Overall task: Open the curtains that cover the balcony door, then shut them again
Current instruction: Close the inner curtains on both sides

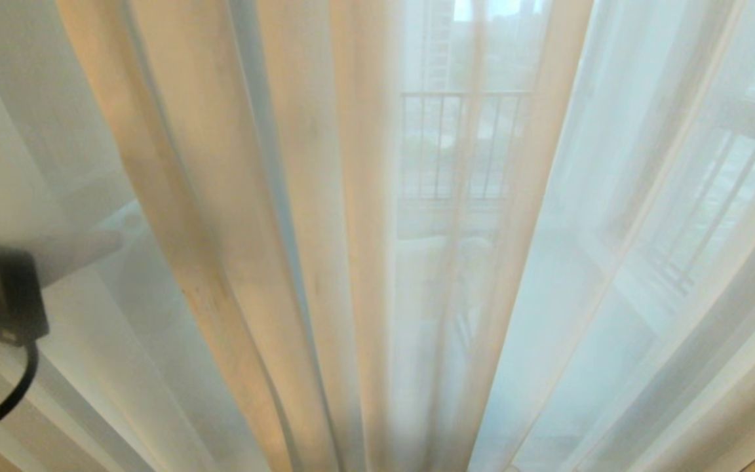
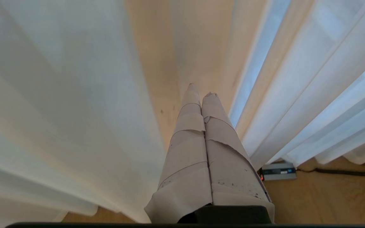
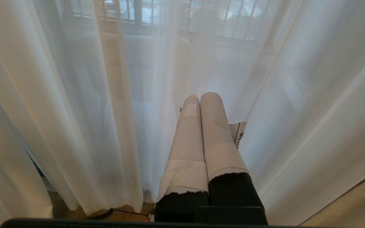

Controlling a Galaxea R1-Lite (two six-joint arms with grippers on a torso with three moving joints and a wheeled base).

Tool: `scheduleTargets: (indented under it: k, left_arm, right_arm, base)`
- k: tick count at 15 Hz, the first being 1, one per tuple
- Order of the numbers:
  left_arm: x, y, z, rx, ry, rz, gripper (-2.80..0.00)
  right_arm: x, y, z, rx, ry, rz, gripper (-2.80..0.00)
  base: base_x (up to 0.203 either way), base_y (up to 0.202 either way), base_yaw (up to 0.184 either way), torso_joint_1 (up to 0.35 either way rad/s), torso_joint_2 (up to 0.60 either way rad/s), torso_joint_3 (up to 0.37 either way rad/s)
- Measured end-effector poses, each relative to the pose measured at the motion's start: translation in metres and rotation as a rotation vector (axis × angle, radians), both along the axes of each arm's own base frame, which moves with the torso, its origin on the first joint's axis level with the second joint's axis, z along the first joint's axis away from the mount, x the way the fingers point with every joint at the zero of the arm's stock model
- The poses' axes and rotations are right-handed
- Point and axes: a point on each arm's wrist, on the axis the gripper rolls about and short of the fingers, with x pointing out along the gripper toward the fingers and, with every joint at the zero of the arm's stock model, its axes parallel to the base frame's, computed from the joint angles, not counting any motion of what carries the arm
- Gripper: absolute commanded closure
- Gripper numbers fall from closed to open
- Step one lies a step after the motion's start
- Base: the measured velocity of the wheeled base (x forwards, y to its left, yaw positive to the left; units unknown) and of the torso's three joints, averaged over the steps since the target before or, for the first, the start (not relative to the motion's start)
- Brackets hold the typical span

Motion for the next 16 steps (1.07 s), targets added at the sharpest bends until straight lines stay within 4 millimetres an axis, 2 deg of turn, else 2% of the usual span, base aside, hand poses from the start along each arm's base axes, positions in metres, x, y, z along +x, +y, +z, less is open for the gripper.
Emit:
scheduleTargets:
  k: [5, 9, 16]
  left_arm:
    - [-0.029, 0.026, -0.013, 0.007, 0.027, 0.130, 0.00]
    - [-0.053, 0.041, -0.034, -0.003, 0.017, 0.252, 0.00]
    - [-0.089, 0.048, -0.074, -0.049, -0.070, 0.327, 0.00]
  right_arm:
    - [0.000, 0.000, 0.000, 0.000, 0.000, 0.000, 0.00]
    - [0.000, 0.000, 0.000, 0.000, 0.000, 0.000, 0.00]
    - [0.000, 0.000, 0.000, 0.000, 0.000, 0.000, 0.00]
  base:
    - [0.000, 0.000, 0.000, 0.000, 0.00, 0.000]
    - [0.000, 0.000, 0.000, 0.000, 0.00, 0.000]
    - [0.000, 0.000, 0.000, 0.000, 0.00, 0.000]
